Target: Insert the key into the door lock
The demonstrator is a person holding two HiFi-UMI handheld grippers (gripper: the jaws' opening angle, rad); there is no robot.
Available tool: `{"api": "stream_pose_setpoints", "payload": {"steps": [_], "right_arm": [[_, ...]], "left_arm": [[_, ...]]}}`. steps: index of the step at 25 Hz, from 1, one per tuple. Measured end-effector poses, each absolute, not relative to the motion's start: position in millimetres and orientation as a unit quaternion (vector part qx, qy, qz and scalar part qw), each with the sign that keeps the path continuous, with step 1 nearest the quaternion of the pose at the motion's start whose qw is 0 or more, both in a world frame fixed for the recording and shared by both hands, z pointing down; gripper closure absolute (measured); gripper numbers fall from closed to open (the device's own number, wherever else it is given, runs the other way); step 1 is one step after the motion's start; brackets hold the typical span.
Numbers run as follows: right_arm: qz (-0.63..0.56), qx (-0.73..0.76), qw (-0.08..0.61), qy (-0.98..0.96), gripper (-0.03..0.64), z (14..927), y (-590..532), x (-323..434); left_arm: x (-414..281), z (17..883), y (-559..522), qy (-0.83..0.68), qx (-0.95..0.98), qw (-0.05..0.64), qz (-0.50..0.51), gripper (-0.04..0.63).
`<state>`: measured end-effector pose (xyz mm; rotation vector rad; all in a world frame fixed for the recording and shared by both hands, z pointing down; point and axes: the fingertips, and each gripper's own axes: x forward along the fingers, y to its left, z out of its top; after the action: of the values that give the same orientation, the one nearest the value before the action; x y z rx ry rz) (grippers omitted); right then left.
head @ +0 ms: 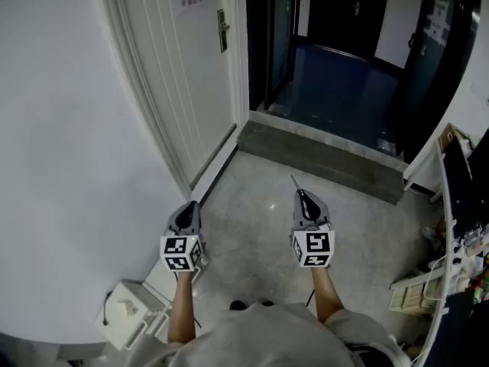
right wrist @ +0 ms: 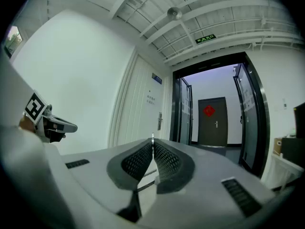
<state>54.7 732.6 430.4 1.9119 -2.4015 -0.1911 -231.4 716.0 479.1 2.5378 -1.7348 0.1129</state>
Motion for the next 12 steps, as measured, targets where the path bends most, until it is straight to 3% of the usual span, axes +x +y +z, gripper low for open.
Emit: {"api": "stream_pose_setpoints", "payload": {"steps": [12], "right_arm": [[-0.063, 0.619, 0.031, -0.782, 0.588, 431.6, 742.9, 70.0]], "left_arm": [[-213.9, 476.5, 726.8, -0.564, 0.824, 0.028, 0.038, 0.578]]}}
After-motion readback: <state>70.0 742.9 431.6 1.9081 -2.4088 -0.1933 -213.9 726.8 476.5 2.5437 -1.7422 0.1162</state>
